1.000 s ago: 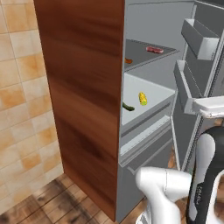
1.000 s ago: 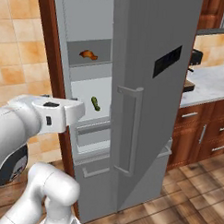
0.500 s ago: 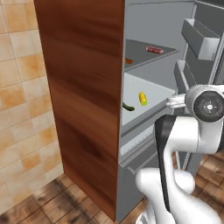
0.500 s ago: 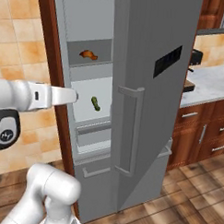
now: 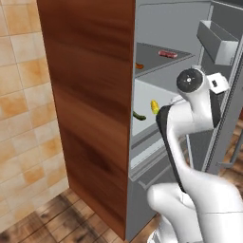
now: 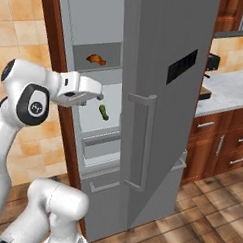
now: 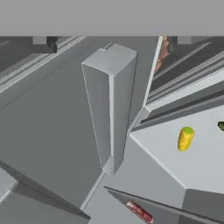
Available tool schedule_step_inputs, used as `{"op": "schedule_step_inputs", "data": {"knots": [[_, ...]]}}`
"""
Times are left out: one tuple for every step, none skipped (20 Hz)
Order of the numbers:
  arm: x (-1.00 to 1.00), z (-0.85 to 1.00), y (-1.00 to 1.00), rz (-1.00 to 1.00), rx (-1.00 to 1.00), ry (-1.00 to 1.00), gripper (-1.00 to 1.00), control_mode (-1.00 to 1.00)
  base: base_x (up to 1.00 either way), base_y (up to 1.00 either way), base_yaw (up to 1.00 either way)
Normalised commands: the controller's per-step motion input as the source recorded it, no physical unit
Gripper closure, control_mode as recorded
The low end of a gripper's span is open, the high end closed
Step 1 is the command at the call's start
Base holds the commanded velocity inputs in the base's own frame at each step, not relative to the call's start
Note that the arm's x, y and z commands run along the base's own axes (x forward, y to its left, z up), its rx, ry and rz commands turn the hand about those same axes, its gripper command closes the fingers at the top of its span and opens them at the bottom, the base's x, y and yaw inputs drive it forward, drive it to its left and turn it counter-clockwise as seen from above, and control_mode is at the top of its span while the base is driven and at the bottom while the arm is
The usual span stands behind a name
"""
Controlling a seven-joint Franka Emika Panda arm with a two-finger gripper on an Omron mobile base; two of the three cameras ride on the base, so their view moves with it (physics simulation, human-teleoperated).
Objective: Gather the corn and squash from the fridge and place them on a tray on the dining counter. Then gather the chicken drumstick and steak from the fridge and place them on the other tray.
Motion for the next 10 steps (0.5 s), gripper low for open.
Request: {"op": "schedule_step_inputs", "data": {"knots": [[0.46,-0.27,-0.33,-0.13,-0.1,0.16,-1.0,-1.0,0.0,0.0,0.0],[0.51,-0.23,-0.27,-0.13,-0.1,0.14,-1.0,-1.0,0.0,0.0,0.0],[0.48,-0.22,-0.37,-0.12,-0.09,0.12,-1.0,-1.0,0.0,0.0,0.0],[0.55,-0.24,-0.46,-0.12,-0.07,0.17,-1.0,-1.0,0.0,0.0,0.0],[0.56,-0.18,-0.41,-0.11,-0.08,0.15,-1.0,-1.0,0.0,0.0,0.0],[0.52,-0.21,-0.52,-0.1,-0.06,0.15,-1.0,-1.0,0.0,0.0,0.0],[0.55,-0.24,-0.62,-0.1,-0.03,0.18,-1.0,-1.0,0.0,0.0,0.0],[0.48,-0.2,-0.65,-0.08,-0.03,0.15,-1.0,-1.0,0.0,0.0,0.0],[0.36,-0.21,-0.8,-0.05,-0.01,0.13,-1.0,-1.0,0.0,0.0,0.0],[0.39,-0.25,-0.88,-0.03,0.0,0.14,-1.0,-1.0,0.0,0.0,0.0]]}}
